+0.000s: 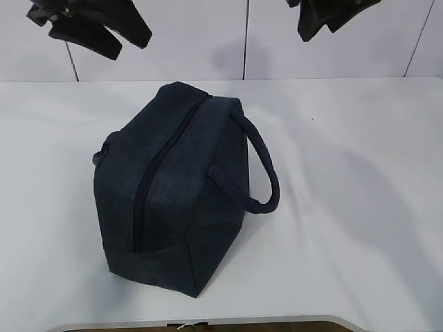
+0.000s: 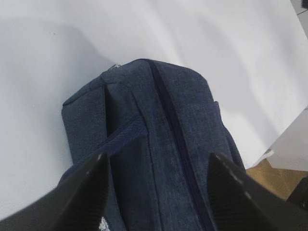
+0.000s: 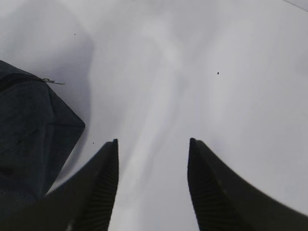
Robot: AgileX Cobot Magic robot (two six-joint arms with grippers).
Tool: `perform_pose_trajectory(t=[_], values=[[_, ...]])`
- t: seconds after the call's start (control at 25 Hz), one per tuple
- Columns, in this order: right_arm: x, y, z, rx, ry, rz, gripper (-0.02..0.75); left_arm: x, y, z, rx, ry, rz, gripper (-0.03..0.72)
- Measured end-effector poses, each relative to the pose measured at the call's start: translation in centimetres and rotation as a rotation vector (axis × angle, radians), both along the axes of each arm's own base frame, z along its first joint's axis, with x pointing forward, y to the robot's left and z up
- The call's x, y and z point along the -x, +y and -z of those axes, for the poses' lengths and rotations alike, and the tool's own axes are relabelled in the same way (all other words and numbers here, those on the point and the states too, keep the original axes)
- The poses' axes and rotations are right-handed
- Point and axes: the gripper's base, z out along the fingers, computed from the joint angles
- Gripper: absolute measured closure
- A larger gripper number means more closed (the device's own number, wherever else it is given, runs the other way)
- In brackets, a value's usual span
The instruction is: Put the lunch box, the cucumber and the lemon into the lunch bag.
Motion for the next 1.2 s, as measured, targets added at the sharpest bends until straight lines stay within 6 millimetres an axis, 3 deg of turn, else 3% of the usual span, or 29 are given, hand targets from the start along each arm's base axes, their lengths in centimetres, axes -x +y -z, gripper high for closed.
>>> perform_pose_trajectory(t=[0.24, 0.64, 0.96, 1.2], values=[[0.0, 0.0, 0.0, 0.0, 0.0, 0.0, 0.353, 1.5, 1.2, -2.2, -0.072, -0.062, -0.041, 0.236], [1.0, -0.4, -1.6, -0.013, -0.035, 0.0, 0.353, 2.7, 2.2, -3.8, -0.126, -0.113, -0.068, 0.273], [3.4, -1.2, -4.3, -0.044, -0.091, 0.013, 0.353, 4.5, 3.1, -6.1, -0.146, -0.185, -0.084, 0.274], [5.6, -2.0, -4.3, -0.036, -0.068, 0.013, 0.353, 6.8, 3.9, -7.6, -0.155, -0.23, -0.092, 0.274]])
